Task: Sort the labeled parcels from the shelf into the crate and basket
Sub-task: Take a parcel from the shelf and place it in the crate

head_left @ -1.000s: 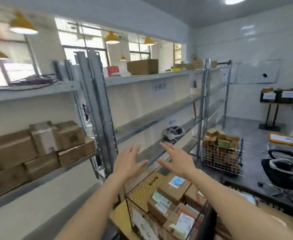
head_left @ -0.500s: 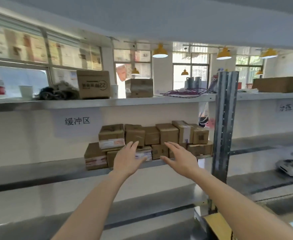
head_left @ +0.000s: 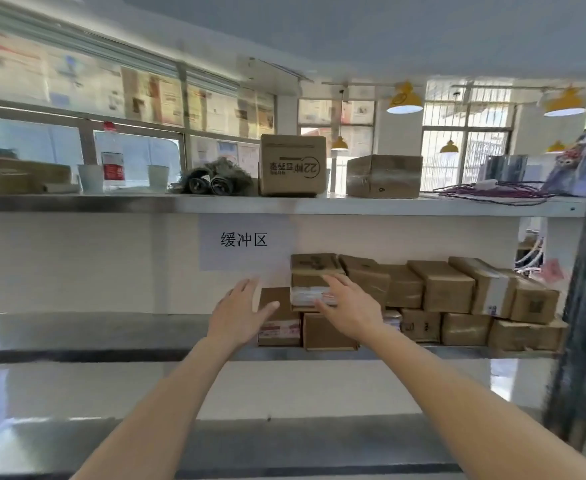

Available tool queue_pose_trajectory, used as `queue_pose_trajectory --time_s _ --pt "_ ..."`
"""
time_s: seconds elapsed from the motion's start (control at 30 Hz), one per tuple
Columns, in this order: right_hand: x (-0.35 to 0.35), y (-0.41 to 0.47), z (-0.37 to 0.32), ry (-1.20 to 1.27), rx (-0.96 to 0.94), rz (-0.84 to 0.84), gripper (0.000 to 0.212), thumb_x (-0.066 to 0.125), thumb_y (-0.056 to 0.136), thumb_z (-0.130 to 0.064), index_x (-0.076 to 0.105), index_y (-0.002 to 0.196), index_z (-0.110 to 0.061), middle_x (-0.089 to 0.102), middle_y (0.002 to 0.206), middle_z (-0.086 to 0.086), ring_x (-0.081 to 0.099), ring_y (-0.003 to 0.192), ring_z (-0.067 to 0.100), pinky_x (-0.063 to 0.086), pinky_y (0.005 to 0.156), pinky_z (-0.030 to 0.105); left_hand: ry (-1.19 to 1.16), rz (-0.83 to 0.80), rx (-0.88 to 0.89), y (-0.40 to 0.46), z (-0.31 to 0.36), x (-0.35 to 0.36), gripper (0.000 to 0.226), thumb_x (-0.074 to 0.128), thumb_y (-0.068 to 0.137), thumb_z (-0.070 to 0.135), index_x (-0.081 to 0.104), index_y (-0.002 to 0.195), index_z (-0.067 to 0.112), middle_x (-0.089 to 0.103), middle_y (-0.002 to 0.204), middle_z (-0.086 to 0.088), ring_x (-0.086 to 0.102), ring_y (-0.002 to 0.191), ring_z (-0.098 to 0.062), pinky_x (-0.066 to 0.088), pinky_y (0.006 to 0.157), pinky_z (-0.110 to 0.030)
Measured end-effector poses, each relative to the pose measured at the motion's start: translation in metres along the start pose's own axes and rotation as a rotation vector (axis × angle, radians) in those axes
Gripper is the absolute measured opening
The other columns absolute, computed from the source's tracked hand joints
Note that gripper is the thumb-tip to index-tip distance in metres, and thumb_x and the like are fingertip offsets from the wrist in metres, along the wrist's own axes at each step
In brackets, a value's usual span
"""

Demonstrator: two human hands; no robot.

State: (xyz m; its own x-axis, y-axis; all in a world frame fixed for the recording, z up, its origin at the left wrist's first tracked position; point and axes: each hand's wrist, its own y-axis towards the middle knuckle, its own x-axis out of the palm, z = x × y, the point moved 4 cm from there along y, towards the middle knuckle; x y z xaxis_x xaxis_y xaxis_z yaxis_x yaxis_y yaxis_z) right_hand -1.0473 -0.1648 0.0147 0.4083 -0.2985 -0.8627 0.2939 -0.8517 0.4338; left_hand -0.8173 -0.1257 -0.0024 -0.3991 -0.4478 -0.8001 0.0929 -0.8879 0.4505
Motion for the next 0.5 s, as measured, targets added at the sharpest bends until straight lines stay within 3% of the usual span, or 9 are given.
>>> queue_pose_trajectory --time_s 0.3,0.4,0.5 --pt "0.031 0.104 0.050 0.113 0.210 0.027 0.066 0.043 0.100 -0.061 0.031 0.157 -0.031 0.025 0.165 -0.001 0.037 0.144 0.027 0.046 0.106 0.050 -0.133 -0.085 0.014 0.113 -0.003 0.056 0.082 0.037 0.096 0.072 0.026 0.159 0.020 0.028 0.165 -0.001 0.029 0.150 -0.021 0.031 0.117 -0.041" --pt "0.045 0.127 0.061 0.145 0.228 0.014 0.066 0.043 0.099 -0.062 0.033 0.156 -0.029 0.033 0.162 0.007 0.035 0.146 0.030 0.041 0.111 0.050 -0.198 -0.132 0.017 0.137 0.006 0.079 0.076 0.037 0.095 0.074 0.033 0.155 0.027 0.042 0.156 -0.002 0.042 0.142 -0.025 0.039 0.111 -0.043" --pt "0.056 0.139 0.062 0.160 0.234 -0.004 0.063 0.044 0.101 -0.058 0.036 0.155 -0.027 0.041 0.157 0.011 0.034 0.146 0.031 0.038 0.113 0.046 -0.334 -0.179 -0.024 0.156 0.003 0.102 0.082 0.033 0.081 0.088 0.045 0.143 0.035 0.059 0.139 0.003 0.056 0.128 -0.023 0.049 0.103 -0.044"
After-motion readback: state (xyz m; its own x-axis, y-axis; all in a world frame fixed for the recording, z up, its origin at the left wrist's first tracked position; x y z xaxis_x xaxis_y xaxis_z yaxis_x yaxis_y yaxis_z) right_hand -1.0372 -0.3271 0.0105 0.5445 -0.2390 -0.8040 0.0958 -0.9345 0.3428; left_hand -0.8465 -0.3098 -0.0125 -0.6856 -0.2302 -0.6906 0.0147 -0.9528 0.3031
